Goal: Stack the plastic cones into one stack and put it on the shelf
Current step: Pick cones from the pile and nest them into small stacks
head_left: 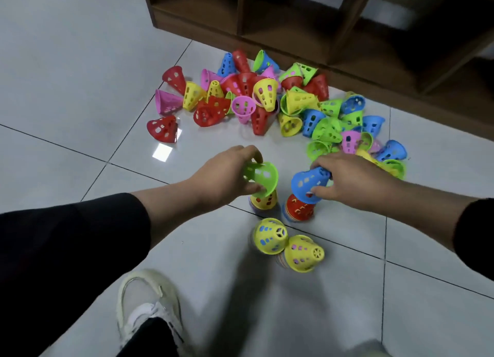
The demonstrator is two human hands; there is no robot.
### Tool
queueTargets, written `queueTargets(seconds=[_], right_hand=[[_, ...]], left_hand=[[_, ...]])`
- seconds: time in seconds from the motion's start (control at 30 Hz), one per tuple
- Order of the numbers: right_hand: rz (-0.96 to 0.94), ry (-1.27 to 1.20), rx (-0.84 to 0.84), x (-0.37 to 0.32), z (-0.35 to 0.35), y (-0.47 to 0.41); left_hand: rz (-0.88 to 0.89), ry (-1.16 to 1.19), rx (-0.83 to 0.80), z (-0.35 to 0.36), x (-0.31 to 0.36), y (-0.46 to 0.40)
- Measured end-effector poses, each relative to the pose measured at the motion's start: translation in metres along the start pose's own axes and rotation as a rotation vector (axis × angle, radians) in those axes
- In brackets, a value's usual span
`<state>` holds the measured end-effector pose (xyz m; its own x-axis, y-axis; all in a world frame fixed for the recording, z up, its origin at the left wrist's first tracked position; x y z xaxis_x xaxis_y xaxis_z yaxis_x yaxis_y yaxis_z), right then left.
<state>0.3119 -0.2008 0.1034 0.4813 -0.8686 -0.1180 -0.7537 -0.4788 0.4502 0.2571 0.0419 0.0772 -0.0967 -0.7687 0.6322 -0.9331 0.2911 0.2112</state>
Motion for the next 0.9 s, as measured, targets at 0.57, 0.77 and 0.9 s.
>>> queueTargets(seconds=[0.57, 0.77, 0.9], right_hand=[[0.123, -0.096, 0.035, -0.015, 0.022, -0.079], [0.038, -0.211, 0.05, -0.062, 0.004, -0.174], [-0.023, -0.236, 0.032, -0.092, 0.006, -0.225]], left_hand=[[-0.091, -0.332, 0.11, 0.014, -0.105, -0.049], [-0.596, -0.306, 0.46, -0.045, -0.227, -0.061], [-0.689, -0.342, 0.313, -0.05, -0.26, -0.078]])
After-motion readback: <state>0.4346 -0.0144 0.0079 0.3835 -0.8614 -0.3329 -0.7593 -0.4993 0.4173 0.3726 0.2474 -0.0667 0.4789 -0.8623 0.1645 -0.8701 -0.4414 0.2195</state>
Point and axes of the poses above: each hand's wrist, its own y-axis away from the middle knuckle, its own z-axis out of the palm, x = y × z, the point moved 3 cm from there along -y, towards the middle knuckle, and after that the axes turned 5 degrees about -x, right-handed, at the moved point
